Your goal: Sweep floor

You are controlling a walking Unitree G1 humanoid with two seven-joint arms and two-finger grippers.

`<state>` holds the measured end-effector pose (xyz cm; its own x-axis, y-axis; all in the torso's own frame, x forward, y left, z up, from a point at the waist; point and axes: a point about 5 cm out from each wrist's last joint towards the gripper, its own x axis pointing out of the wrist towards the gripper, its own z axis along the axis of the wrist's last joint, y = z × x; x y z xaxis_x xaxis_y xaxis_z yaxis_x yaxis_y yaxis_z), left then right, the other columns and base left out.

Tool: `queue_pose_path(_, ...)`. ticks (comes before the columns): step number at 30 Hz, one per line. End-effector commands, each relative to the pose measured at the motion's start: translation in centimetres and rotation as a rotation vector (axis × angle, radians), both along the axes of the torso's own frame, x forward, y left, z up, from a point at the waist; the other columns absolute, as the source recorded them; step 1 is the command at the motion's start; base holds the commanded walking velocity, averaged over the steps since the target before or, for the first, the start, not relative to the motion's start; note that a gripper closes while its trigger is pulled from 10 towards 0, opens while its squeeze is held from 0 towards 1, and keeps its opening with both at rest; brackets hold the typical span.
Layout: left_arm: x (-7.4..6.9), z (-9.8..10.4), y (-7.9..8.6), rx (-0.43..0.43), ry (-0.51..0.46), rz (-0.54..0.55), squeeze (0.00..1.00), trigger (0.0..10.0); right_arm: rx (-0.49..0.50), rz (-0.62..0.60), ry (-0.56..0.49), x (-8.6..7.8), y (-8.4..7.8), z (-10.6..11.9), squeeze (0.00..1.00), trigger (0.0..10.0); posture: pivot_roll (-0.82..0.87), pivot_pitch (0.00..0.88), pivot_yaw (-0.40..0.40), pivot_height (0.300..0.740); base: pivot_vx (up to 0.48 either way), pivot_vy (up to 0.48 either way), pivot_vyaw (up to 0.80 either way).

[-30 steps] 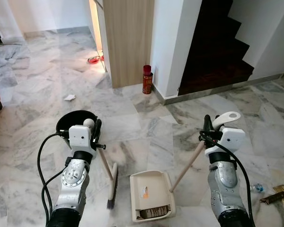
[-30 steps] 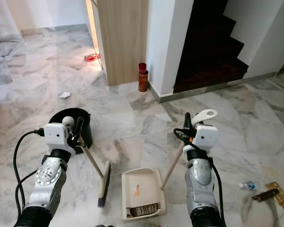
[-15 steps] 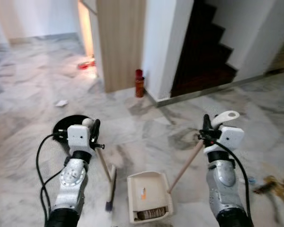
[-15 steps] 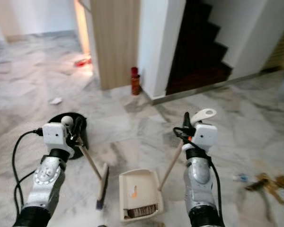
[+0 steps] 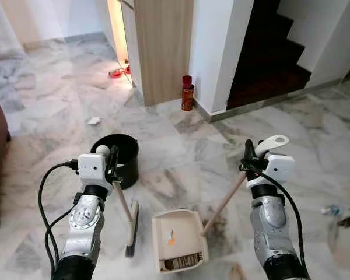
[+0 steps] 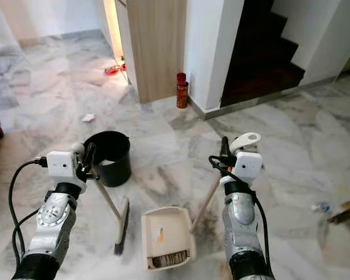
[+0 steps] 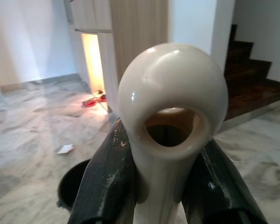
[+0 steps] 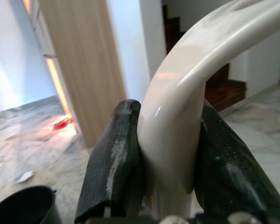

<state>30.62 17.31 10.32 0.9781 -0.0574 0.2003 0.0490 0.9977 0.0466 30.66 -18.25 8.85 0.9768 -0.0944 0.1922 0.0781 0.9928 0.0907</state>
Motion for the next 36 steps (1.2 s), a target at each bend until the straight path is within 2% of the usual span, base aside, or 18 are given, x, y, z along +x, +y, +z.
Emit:
queue_pose_path(1, 0.35, 1.31, 0.15, 0.006, -0.055, -0.001, 0.00, 10.0, -0.007, 0.007, -0.064, 0.62, 0.16, 1.53, 0.00, 10.0, 0.01, 0.000, -0.011, 0.740, 0.000, 0.322, 0.00)
queue_pose_path(36, 0.28, 1.37, 0.30, 0.014, -0.052, 0.000, 0.00, 10.0, 0.026, 0.015, -0.085, 1.03, 0.54, 2.18, 0.00, 10.0, 0.02, 0.000, -0.008, 0.740, 0.000, 0.311, 0.00)
